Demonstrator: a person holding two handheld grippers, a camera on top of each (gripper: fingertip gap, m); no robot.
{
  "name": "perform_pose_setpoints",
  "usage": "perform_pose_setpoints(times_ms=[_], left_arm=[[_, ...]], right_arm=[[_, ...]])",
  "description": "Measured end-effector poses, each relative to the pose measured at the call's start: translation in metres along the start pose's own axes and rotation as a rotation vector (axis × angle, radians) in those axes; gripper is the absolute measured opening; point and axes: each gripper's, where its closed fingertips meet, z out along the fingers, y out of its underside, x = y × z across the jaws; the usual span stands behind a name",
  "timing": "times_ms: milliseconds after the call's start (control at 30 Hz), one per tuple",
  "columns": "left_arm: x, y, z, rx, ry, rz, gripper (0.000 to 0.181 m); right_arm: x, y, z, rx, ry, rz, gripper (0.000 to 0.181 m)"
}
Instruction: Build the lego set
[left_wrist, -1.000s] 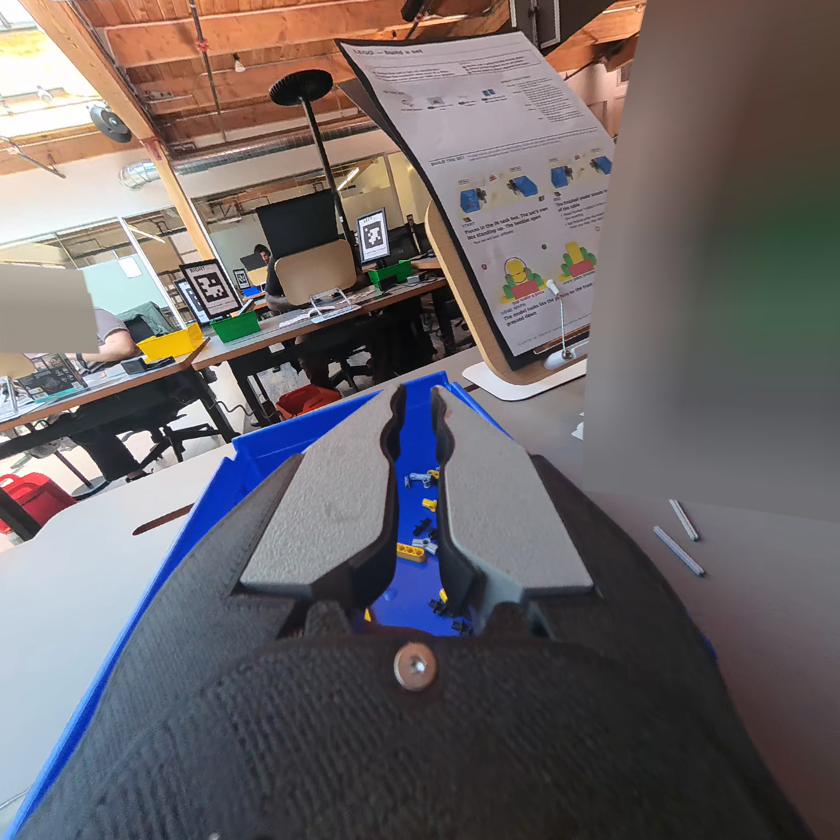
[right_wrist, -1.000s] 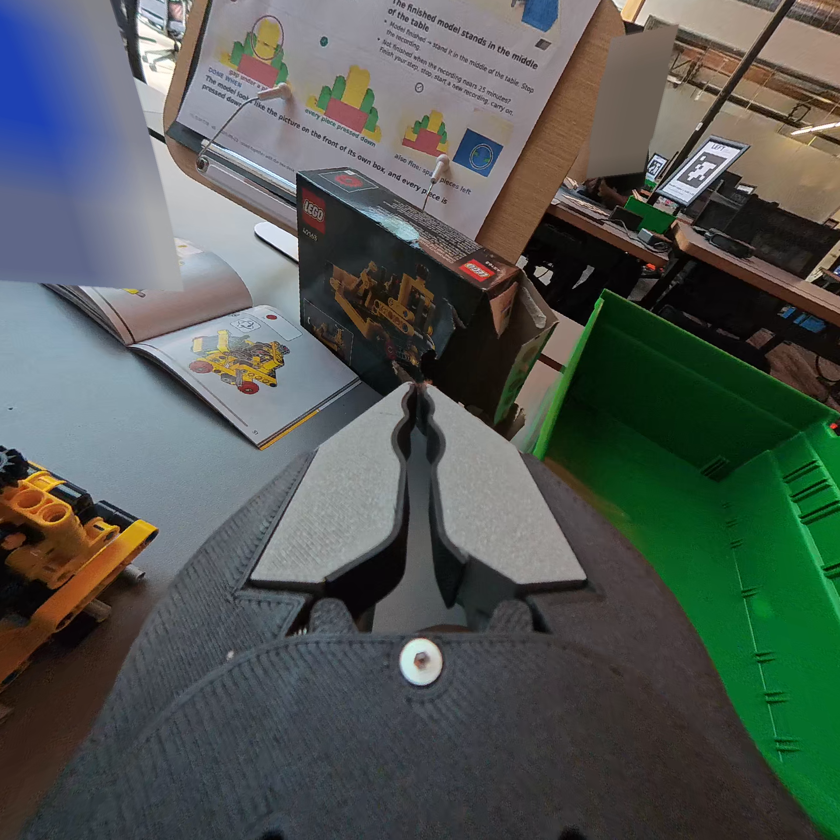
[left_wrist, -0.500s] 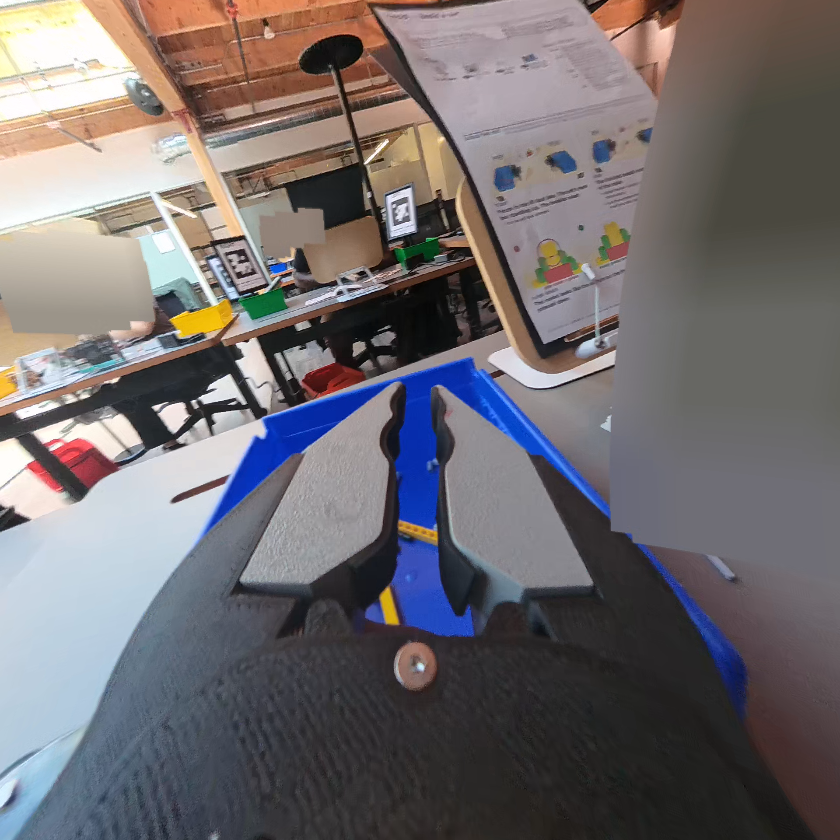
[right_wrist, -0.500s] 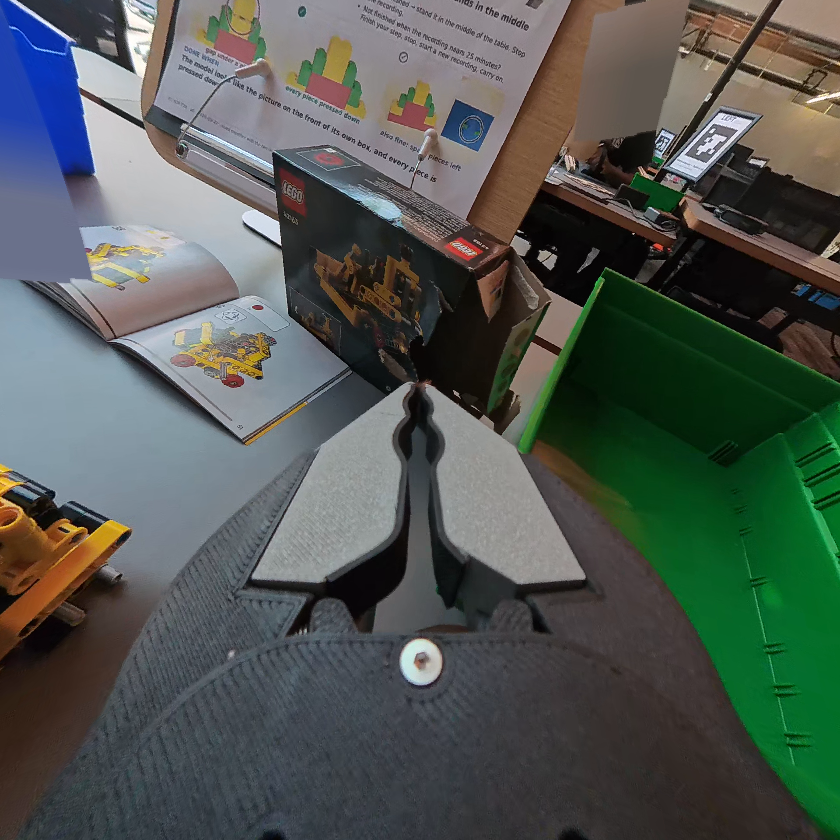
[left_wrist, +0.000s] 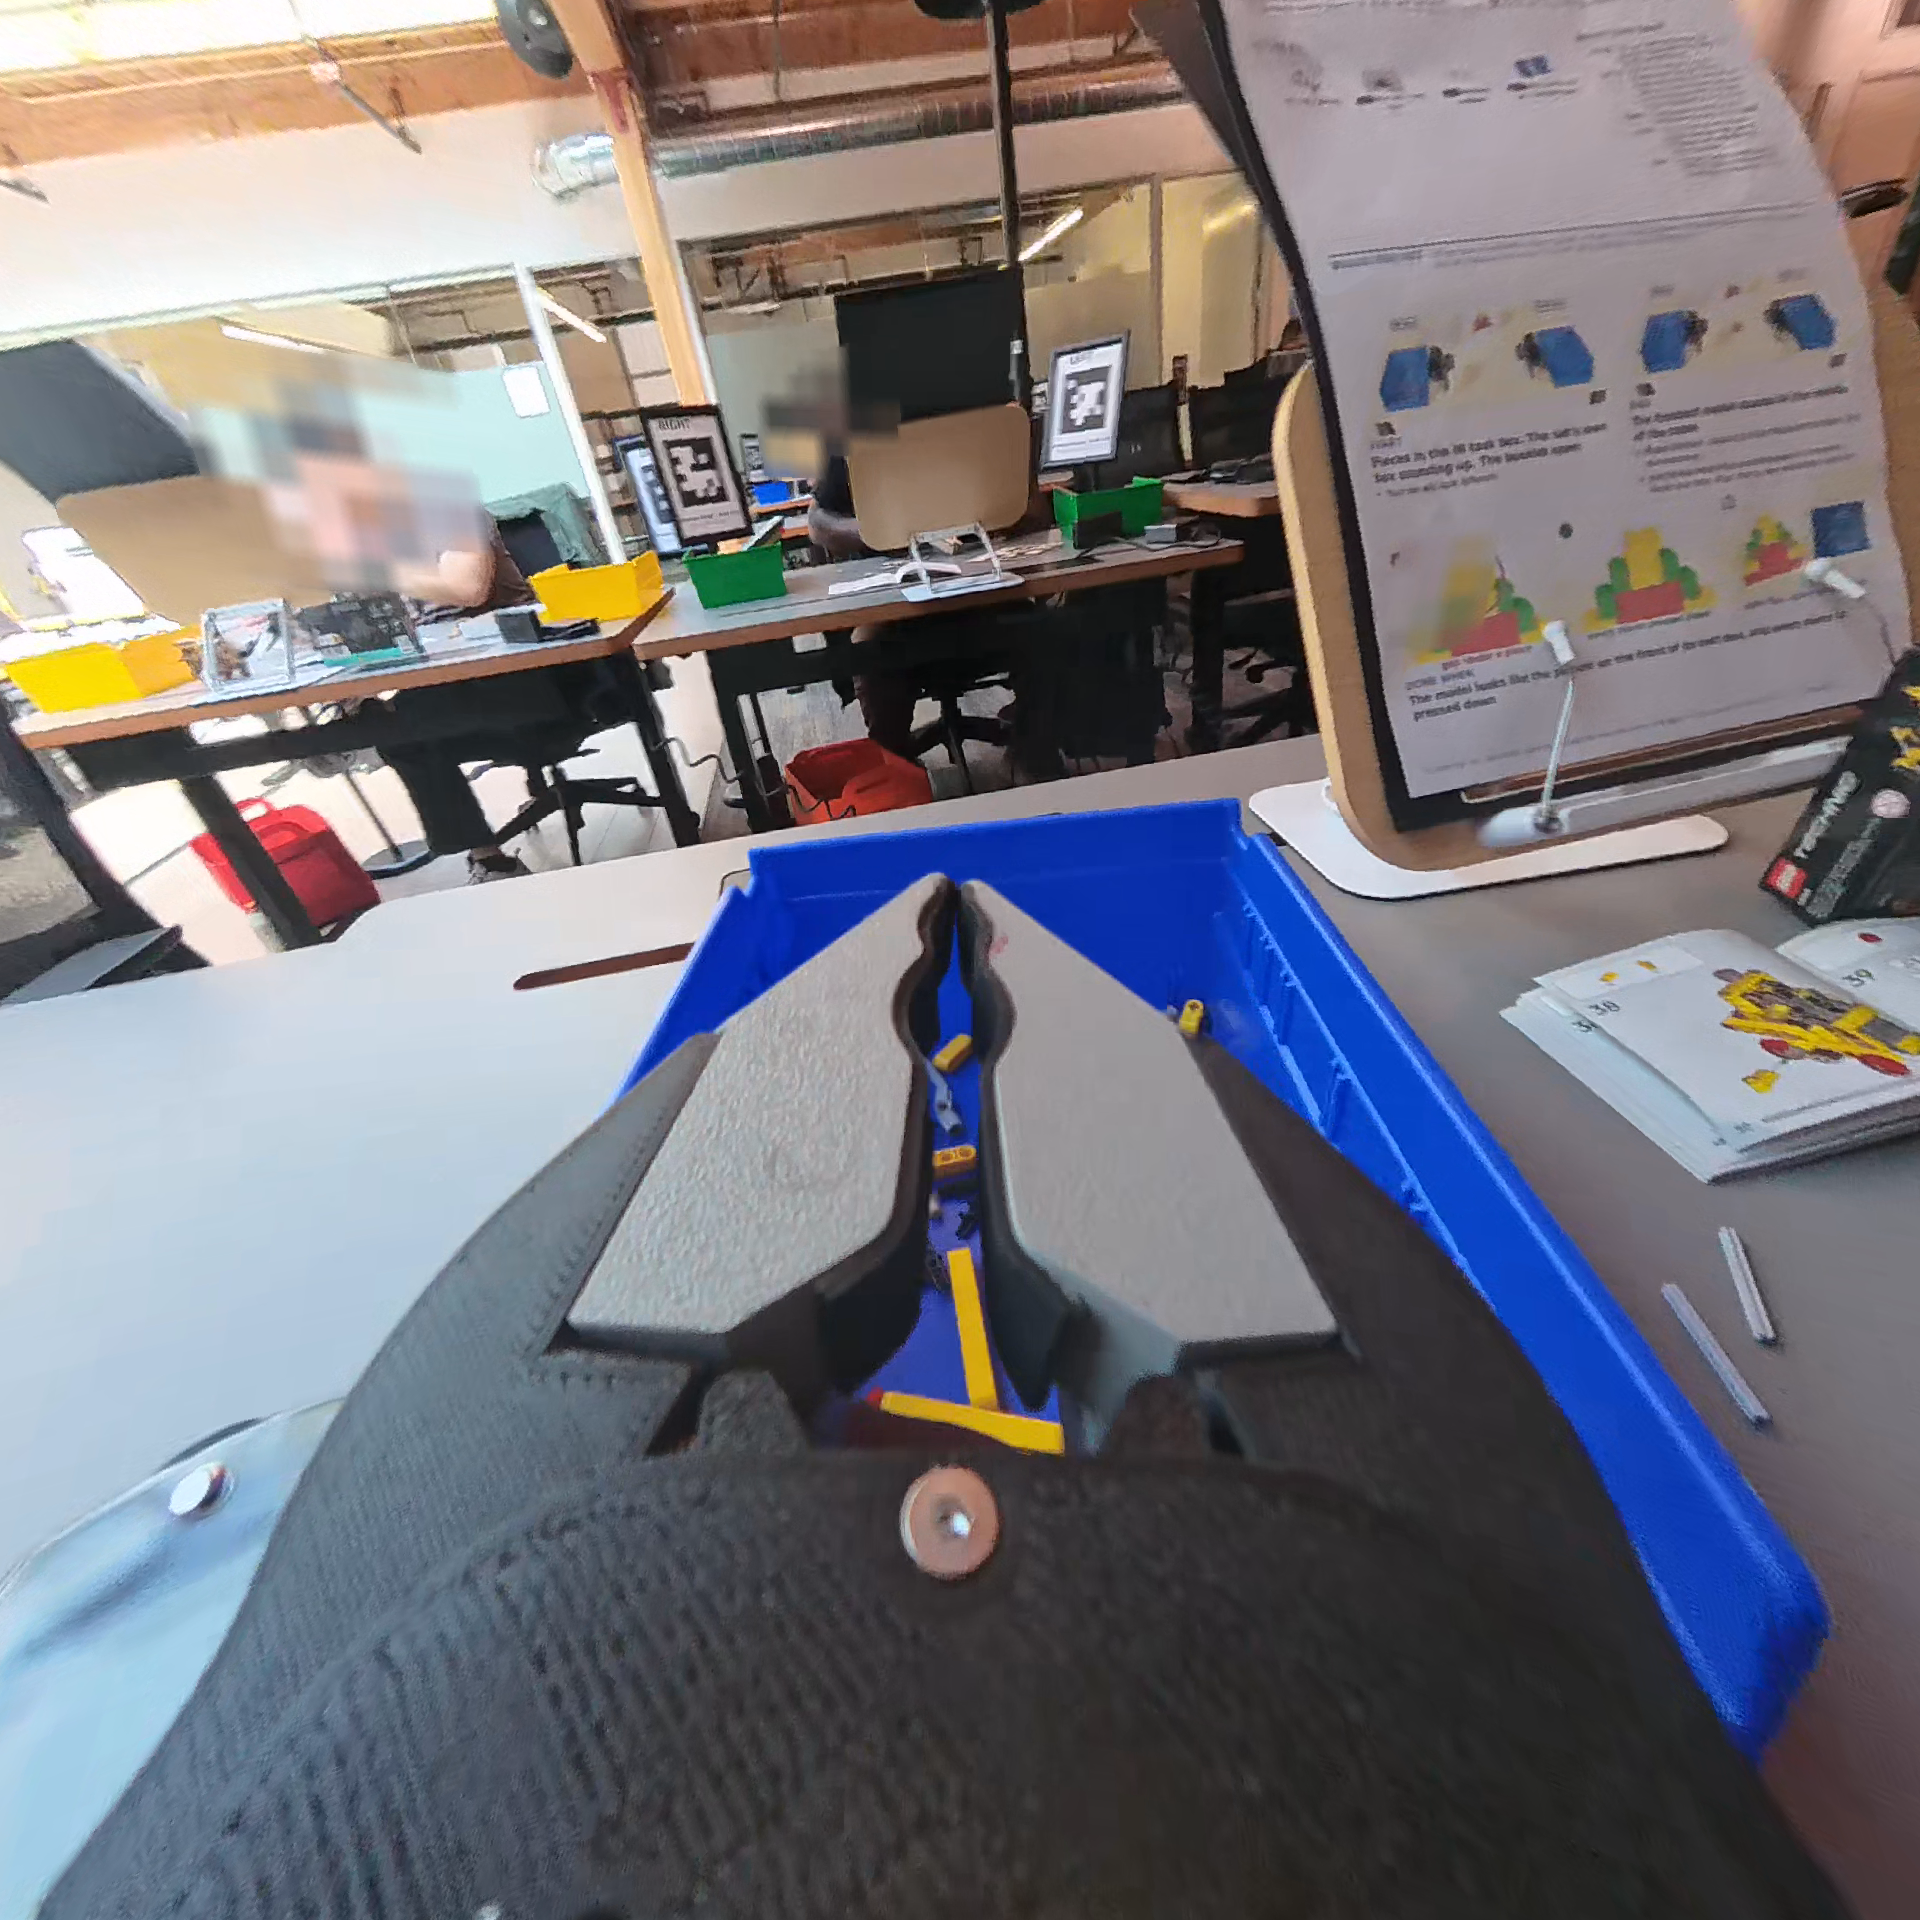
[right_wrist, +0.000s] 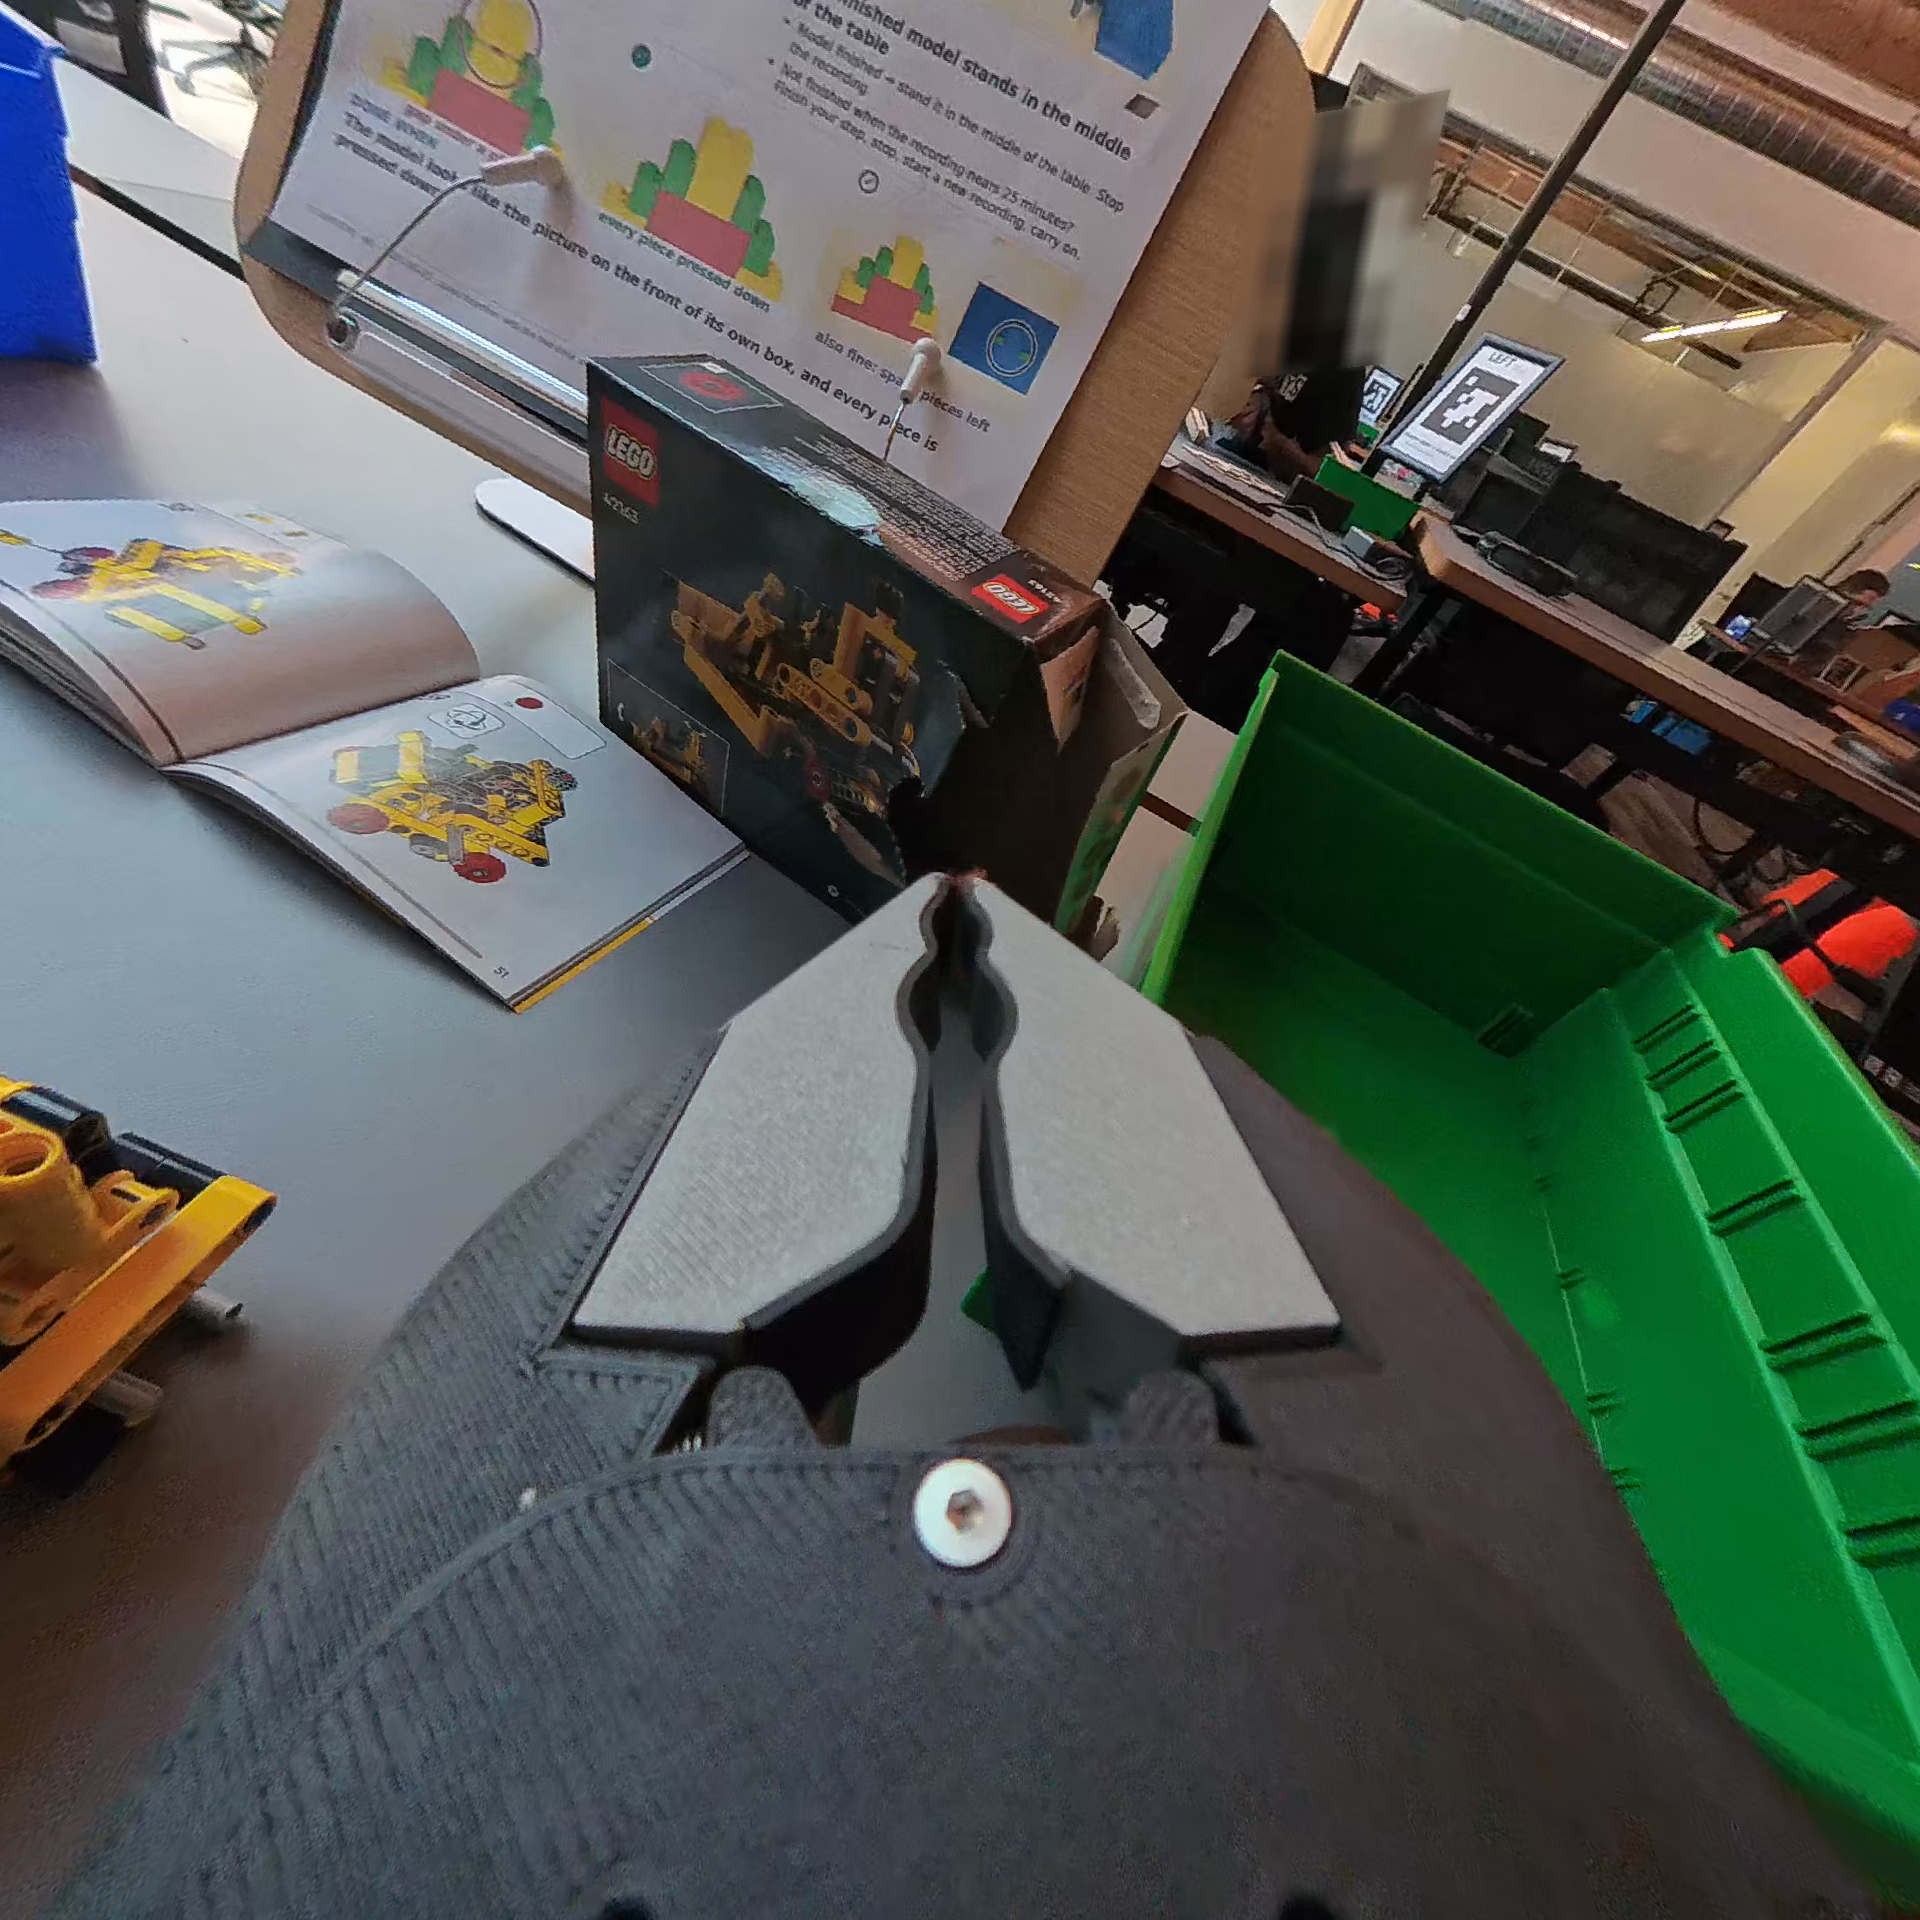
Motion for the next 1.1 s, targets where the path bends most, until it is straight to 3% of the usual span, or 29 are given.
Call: perform_pose_setpoints(times_ms=[133, 567, 867, 1100], left_arm=[[-0.015, 0.001, 0.002, -0.007, -0.092, -0.071, 0.0], [-0.026, 0.003, -0.003, -0.011, -0.088, -0.071, 0.0], [-0.008, 0.012, 0.001, -0.043, 0.01, -0.056, 0.0], [-0.004, 0.026, 0.008, -0.093, -0.006, 0.008, 0.0]], right_arm=[[0.004, 0.002, -0.003, -0.014, 0.038, -0.022, 0.0], [-0.001, 0.011, 0.004, -0.072, 0.044, -0.074, 0.0], [-0.005, 0.01, 0.004, -0.069, 0.023, -0.08, 0.0], [-0.012, 0.003, 0.002, -0.038, -0.013, -0.079, 0.0]])
